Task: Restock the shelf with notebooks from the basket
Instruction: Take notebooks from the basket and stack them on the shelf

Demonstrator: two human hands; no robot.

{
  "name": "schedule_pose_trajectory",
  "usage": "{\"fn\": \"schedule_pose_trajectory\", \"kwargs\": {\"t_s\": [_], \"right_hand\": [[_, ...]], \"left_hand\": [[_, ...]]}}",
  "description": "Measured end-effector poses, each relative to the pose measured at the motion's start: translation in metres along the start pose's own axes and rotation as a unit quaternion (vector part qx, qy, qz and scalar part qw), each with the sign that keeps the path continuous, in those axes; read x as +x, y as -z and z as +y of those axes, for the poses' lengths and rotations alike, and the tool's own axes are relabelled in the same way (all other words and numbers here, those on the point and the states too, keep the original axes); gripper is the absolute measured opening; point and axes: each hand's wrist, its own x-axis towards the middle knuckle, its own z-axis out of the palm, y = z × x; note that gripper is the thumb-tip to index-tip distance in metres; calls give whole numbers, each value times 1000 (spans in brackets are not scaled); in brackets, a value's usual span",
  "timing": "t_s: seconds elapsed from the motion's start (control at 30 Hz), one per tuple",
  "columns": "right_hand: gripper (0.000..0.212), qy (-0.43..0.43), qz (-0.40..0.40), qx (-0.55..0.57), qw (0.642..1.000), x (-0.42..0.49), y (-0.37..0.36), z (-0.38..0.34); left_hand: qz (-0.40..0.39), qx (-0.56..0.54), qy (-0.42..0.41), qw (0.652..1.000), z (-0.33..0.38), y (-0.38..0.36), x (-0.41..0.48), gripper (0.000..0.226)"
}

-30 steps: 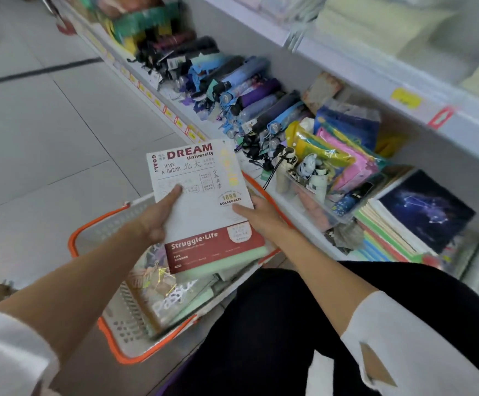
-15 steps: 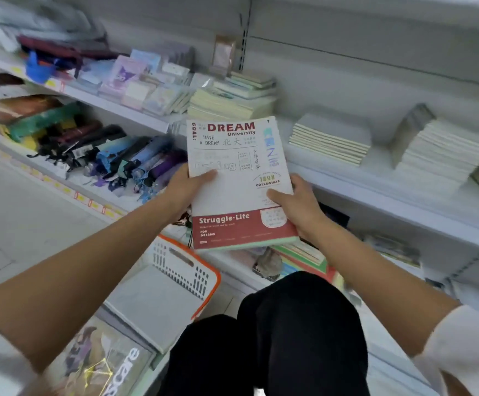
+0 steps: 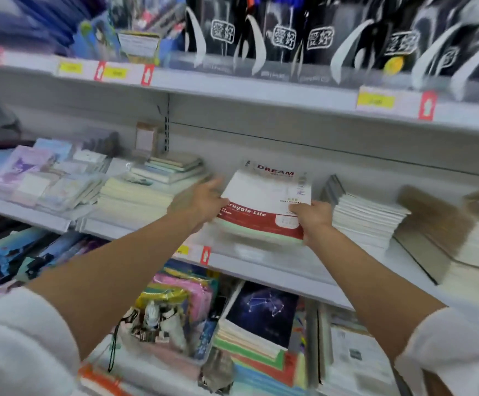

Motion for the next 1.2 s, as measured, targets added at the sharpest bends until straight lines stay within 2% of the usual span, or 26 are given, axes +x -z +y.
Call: {"fn": "schedule_pose_trajectory", "kwargs": {"t_s": [0.13,0.23,0.3,0.4,0.47,0.63,0.77,0.93,1.2], "right_hand": [[14,-4,-3,-140,990,31,10,17],[14,88,-72,-231,966,23,26,21],[17,150,-145,-249,946,3,40,18],[46,176,-259,-311,897,-19,56,20],[59,200,-280,-364,866,-16,54,26],[86,186,-241,-380,874,11,39,29],[88,180,-206,-355,894,29,29,41],[89,175,-192,-318,912,43,21,53],[87,153,-204,-301,919,64,17,52]], "left_hand": [[36,11,25,999,-30,-25,23,43],[89,70,-15,993,-43,-20,26,37],[22,86,-40,995,-45,-5,20,48],[-158,134,-37,978,-49,14,9,70],[-182,179,-60,965,-56,16,10,73],[-82,146,-75,983,-61,3,23,65],[8,129,-82,988,-70,-8,34,63],[30,125,-86,988,-76,-13,50,61],[36,89,-82,992,-79,-19,70,58]]}}
